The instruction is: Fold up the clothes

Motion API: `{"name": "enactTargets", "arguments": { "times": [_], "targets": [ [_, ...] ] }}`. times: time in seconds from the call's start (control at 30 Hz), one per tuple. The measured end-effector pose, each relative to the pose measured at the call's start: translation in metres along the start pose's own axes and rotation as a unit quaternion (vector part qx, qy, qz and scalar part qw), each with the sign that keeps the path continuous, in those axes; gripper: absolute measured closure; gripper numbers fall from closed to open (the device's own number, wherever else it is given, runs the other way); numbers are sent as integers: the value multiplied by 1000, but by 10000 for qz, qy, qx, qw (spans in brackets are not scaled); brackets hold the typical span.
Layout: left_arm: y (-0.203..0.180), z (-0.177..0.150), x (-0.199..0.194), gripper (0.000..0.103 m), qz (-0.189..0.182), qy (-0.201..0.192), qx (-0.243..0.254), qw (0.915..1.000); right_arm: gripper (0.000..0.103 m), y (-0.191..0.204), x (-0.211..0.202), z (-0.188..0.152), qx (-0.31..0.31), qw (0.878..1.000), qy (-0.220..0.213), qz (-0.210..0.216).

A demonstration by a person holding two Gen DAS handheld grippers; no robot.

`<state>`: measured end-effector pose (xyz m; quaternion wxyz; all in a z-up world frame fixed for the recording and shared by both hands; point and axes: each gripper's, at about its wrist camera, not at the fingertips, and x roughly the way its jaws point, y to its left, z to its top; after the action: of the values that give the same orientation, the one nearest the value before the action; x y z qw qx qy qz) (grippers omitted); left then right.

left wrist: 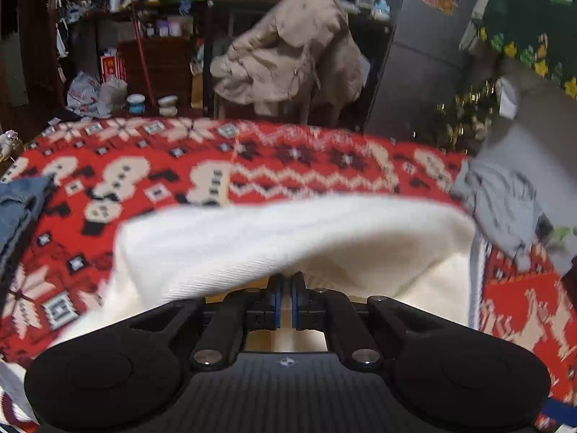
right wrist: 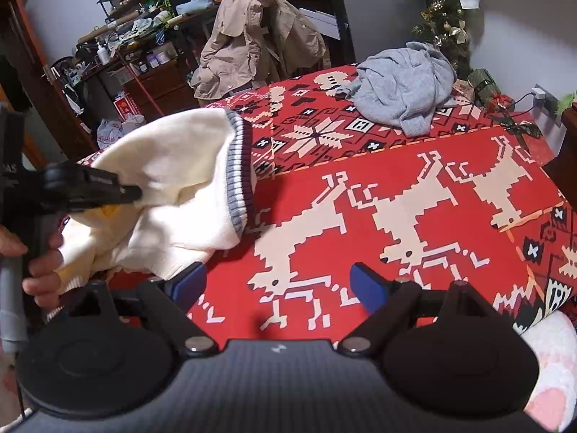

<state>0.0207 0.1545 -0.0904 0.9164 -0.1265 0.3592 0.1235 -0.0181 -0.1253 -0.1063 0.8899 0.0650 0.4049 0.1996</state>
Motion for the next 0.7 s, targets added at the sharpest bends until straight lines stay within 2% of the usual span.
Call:
{"name": "enactTargets", "arguments": {
  "times": [0.3,0.33,0.4,0.47,0.57,0.7],
  "targets": [
    [36,29,-70,100,-127,-710,-347,9968,14,6,3,2,-65,10000,-21,44],
    [42,31,-77,103,-2,-835,-369,9958,14,6,3,3,-68,10000,-23,46],
    [55,35,-94,103,354,-1151,-372,9920,14,9,3,3,-85,9999,-22,55],
    [74,40,-105,103,489,-1298,-509,9890,14,12,3,3,-110,9999,-19,62],
    [93,43,-104,103,379,-1105,-718,9906,14,16,3,3,-156,9998,6,91],
    [86,29,-96,103,50,-729,-549,9958,14,23,3,2,-231,9997,3,117]
  ]
}}
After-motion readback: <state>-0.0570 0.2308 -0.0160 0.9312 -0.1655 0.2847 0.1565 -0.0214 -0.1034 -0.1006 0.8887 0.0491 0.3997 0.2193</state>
